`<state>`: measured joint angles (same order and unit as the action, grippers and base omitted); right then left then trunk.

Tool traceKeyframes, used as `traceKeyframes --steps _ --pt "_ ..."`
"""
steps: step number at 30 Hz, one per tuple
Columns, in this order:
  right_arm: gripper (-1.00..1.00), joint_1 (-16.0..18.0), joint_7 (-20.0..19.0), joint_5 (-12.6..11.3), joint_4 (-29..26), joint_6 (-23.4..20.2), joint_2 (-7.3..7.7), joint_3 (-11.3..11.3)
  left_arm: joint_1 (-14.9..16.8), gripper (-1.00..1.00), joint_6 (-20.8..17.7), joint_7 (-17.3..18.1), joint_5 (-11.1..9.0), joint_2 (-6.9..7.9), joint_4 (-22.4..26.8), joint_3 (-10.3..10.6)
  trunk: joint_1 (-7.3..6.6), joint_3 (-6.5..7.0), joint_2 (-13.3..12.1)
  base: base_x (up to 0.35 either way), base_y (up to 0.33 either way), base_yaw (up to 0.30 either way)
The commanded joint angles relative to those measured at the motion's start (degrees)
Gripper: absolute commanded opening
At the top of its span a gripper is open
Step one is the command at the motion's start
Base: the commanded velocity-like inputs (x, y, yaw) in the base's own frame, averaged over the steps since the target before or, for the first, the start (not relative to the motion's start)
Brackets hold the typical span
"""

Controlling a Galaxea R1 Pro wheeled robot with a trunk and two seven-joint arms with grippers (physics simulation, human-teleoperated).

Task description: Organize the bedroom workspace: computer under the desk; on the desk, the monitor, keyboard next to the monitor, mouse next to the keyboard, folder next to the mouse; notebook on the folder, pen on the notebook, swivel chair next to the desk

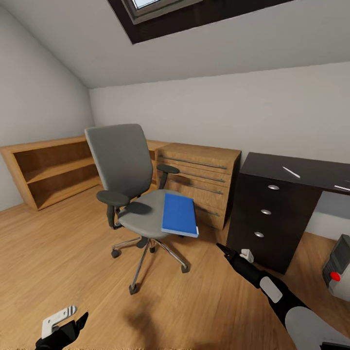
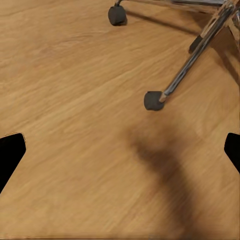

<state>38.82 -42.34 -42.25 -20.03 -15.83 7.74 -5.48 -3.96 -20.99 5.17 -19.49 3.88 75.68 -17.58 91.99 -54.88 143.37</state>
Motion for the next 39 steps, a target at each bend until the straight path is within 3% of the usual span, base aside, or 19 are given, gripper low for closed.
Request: traceKeyframes --steps 1,14,25,39 --pt "1.00 0.0 -0.5 -0.4 0.0 -0.9 0.03 -0.2 0.0 1.00 -0.4 0.1 -0.4 -0.04 -0.2 -0.2 0.01 -0.27 0.0 0.000 0.000 0.000" --pt "1.00 0.0 -1.7 -0.9 0.0 -5.5 0.10 -0.6 0.0 1.00 -0.4 -0.1 -0.4 -0.04 -3.6 -0.4 0.35 -3.15 0.2 0.000 0.000 0.000" --pt "1.00 0.0 -2.7 -1.1 -0.2 -11.1 0.97 -2.6 0.0 1.00 -0.3 0.0 -0.4 -0.09 -3.8 -0.5 0.35 -3.15 0.2 0.000 0.000 0.000" --pt "1.00 0.0 -4.0 -1.0 -0.4 -11.8 1.03 -3.3 0.0 1.00 -0.1 0.2 -0.4 -0.18 -4.9 -0.9 0.35 -3.15 0.2 0.209 0.000 0.000"
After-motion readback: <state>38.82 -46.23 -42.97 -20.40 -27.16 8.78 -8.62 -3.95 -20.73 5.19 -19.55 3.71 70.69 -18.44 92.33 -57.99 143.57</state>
